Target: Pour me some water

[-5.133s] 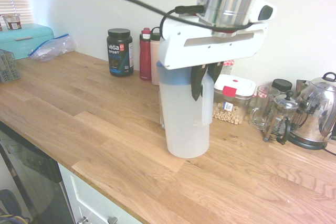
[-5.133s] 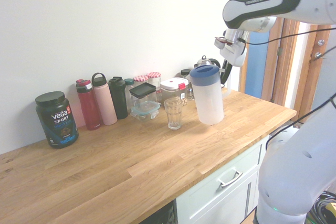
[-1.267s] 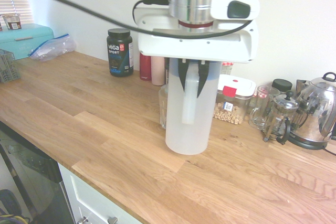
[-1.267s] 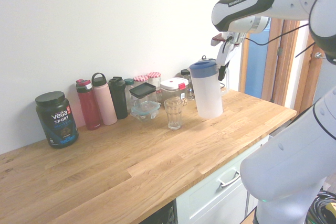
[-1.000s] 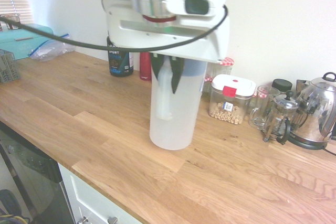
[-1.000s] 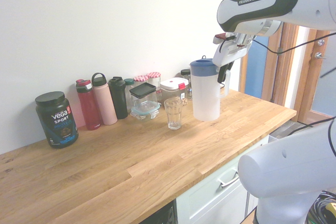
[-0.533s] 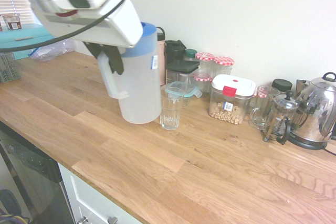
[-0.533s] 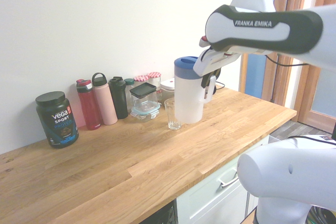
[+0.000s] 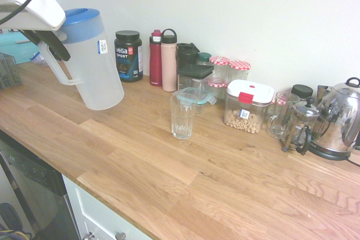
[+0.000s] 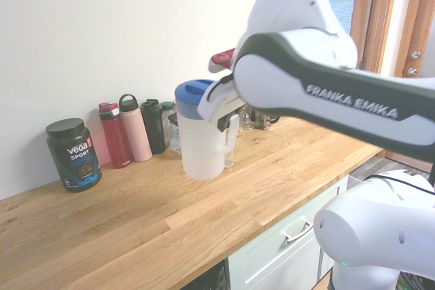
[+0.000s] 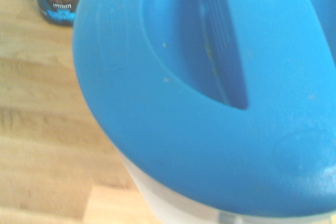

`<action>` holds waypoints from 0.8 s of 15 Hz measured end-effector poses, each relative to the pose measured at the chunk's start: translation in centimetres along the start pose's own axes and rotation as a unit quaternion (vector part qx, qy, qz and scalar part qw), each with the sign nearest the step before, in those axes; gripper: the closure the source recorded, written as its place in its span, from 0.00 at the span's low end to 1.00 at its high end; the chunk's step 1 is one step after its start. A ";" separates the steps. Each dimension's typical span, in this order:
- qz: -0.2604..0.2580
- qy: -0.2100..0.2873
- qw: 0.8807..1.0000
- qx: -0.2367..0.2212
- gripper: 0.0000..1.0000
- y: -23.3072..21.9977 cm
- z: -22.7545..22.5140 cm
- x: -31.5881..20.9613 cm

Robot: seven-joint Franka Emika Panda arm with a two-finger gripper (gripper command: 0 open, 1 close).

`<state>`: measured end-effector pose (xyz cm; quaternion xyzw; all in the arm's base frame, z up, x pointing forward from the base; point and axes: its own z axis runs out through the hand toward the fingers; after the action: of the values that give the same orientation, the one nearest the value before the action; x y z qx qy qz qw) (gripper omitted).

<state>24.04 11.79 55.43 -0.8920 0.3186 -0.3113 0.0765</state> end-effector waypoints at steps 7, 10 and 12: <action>0.010 -0.014 1.000 -0.002 1.00 -7.5 7.5 -2.6; 0.029 -0.015 0.999 -0.015 1.00 -10.2 9.4 -3.0; 0.048 -0.019 0.998 -0.027 1.00 -11.5 10.5 -2.4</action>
<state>34.95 21.62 49.73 -0.8832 0.3679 -0.2816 0.0728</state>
